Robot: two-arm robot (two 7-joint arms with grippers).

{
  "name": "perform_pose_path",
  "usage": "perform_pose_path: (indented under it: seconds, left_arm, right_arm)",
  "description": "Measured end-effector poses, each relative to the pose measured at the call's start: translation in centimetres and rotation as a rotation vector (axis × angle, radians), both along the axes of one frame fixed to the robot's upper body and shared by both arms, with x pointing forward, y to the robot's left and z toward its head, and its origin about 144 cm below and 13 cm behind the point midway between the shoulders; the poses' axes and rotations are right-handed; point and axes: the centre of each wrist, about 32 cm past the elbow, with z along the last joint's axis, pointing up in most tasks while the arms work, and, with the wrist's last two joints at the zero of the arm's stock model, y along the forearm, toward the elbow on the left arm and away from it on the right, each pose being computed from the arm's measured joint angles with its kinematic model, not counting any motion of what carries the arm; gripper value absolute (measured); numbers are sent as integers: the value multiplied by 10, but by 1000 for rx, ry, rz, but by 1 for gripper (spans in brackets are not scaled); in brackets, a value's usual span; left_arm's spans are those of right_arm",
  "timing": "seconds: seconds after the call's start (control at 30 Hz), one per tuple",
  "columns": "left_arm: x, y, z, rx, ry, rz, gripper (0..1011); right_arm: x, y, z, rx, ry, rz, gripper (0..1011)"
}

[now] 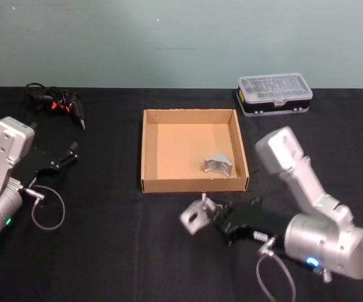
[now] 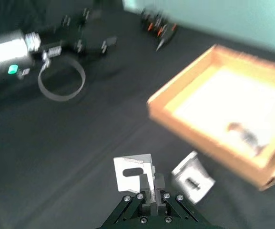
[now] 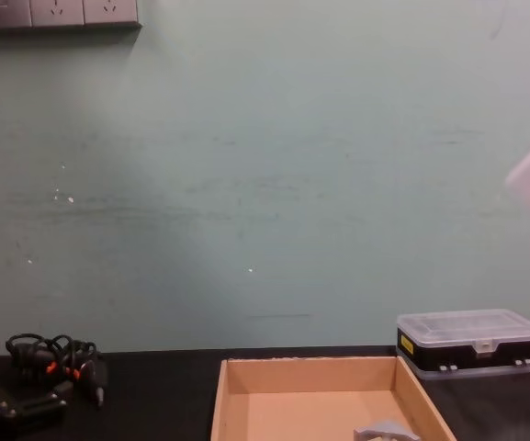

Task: Use one hand to pick up the angle iron from the table and place it into the box.

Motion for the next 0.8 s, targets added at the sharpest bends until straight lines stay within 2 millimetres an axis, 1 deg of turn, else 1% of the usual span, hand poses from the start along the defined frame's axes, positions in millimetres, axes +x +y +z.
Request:
perform_pose_path:
  seconds: [0.03,0.2,0.33,0.37,0.5,0.53,0.8]
  left_arm:
    - [0,0,0,0,0,0,1000]
    - [0,0,0,0,0,0,1000]
    - [0,0,0,0,0,0,1000]
    - [0,0,0,0,0,0,1000]
    - [0,0,0,0,0,0,1000]
    - [0,0,0,0,0,0,1000]
    - [0,0,0,0,0,0,1000]
  right_arm:
    - [0,-2,6,4,-37,-15,67]
    - [2,-6,23,-16,-157,-46,67]
    - [12,-4,33,-69,-246,-62,67]
    - [12,-4,33,-69,-246,-62,67]
    - [30,4,33,-110,-288,-64,67]
    - [30,4,33,-110,-288,-64,67]
    - [63,28,28,-149,-293,-9,67]
